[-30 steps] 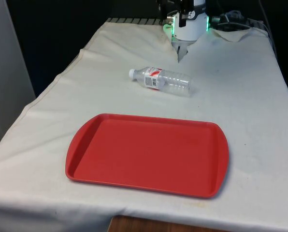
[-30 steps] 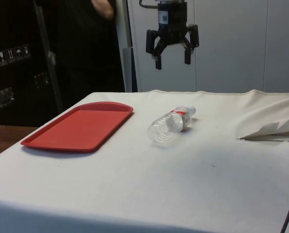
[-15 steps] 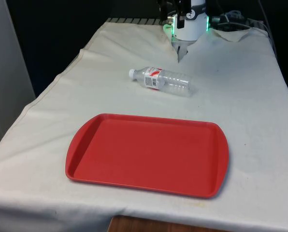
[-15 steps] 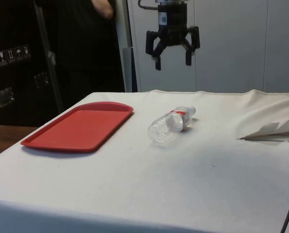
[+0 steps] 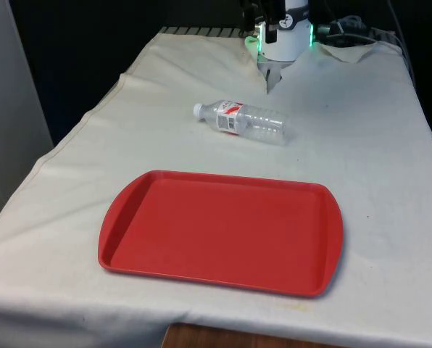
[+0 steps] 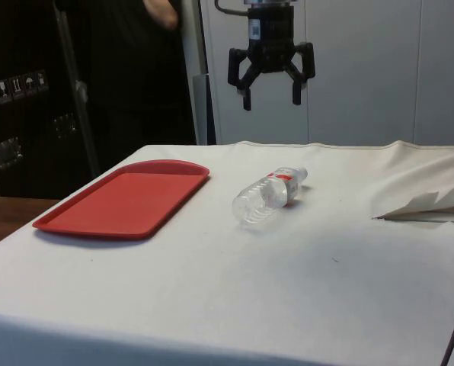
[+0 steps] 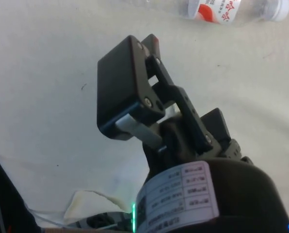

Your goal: Place the bottle upright on the tray.

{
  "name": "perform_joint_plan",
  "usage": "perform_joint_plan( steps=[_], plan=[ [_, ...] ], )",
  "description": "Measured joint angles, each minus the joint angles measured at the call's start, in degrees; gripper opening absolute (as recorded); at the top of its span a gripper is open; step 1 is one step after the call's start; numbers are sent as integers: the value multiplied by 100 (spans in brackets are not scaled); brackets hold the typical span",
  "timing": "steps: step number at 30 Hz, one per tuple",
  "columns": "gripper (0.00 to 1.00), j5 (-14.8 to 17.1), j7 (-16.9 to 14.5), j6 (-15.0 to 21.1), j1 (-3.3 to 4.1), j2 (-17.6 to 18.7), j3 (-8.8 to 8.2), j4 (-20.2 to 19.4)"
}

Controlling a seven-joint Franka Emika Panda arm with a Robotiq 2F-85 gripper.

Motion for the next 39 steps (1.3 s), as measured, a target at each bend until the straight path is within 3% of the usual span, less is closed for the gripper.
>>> perform_joint_plan(
  steps=[27, 39],
  plan=[
    [100, 172, 653, 0, 0, 86, -40, -11],
    [100, 413, 733, 155, 0, 258, -92, 34]
  ],
)
